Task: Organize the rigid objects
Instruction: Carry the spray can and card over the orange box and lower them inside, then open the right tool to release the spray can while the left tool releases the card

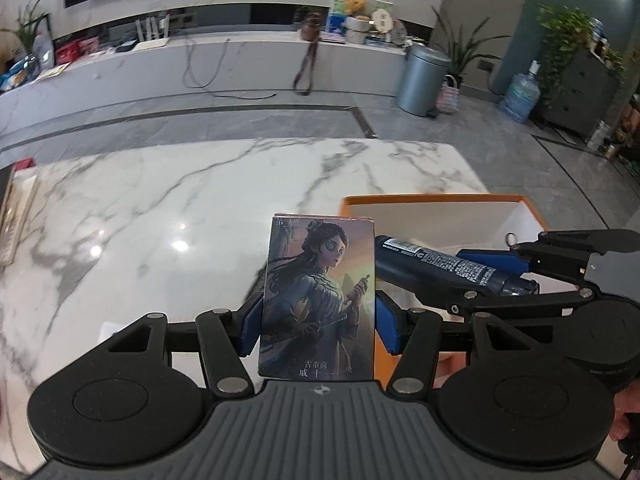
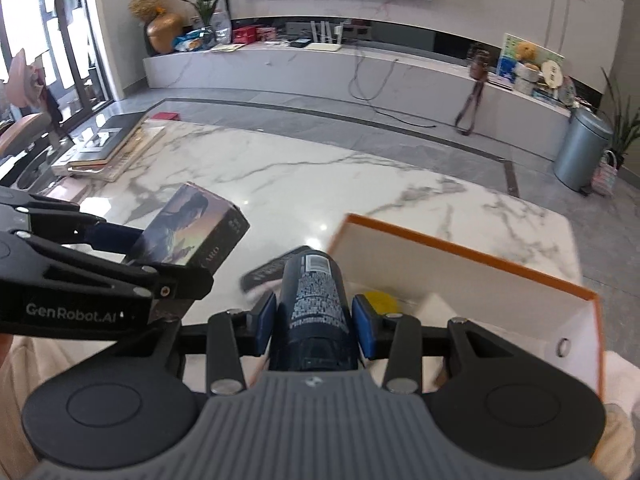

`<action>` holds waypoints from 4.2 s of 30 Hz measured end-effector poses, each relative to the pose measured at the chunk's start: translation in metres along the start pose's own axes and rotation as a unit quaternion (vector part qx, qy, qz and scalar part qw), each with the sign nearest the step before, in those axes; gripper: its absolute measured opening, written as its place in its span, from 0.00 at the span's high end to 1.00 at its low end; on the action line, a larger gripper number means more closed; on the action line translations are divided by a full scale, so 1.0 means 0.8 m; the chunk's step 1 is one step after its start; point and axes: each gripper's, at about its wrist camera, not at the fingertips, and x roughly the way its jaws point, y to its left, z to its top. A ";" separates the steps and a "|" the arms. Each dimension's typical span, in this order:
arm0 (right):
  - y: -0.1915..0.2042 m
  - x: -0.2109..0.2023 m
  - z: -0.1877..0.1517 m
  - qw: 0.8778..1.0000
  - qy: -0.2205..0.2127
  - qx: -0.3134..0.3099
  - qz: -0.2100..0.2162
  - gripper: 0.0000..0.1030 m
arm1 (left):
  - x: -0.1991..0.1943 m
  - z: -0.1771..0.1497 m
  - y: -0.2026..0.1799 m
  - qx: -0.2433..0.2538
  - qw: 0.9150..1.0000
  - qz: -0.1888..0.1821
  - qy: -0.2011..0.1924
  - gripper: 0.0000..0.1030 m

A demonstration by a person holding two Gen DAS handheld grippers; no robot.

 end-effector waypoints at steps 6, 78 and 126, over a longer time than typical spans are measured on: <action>-0.048 -0.001 -0.014 0.999 0.018 0.014 -0.039 0.60 | 0.025 0.005 -0.043 0.028 0.999 -0.021 0.007 0.37; -0.143 0.026 -0.103 0.988 0.003 0.079 -0.129 0.53 | 0.165 -0.038 -0.164 0.123 0.974 -0.103 0.161 0.37; -0.145 0.025 -0.109 0.987 -0.011 0.082 -0.135 0.31 | 0.106 -0.024 -0.136 0.138 0.990 -0.009 0.028 0.29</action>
